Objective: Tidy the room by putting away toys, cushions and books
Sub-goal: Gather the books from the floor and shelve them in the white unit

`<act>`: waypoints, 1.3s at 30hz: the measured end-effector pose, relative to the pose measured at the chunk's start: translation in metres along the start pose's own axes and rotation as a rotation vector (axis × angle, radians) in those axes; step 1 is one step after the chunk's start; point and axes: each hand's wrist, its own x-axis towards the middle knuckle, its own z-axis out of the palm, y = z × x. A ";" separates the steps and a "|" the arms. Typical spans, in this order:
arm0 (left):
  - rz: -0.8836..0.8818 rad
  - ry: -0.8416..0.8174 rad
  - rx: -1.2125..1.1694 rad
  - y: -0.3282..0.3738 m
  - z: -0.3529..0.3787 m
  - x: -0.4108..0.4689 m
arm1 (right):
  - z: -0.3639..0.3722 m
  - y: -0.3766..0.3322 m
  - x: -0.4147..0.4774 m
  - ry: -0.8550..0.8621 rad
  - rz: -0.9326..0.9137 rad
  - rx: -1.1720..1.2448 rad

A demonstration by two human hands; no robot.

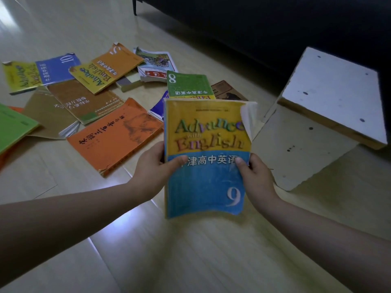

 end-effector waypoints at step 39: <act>0.426 -0.450 0.361 0.236 0.293 -0.033 | -0.339 -0.025 -0.072 0.707 0.103 -0.037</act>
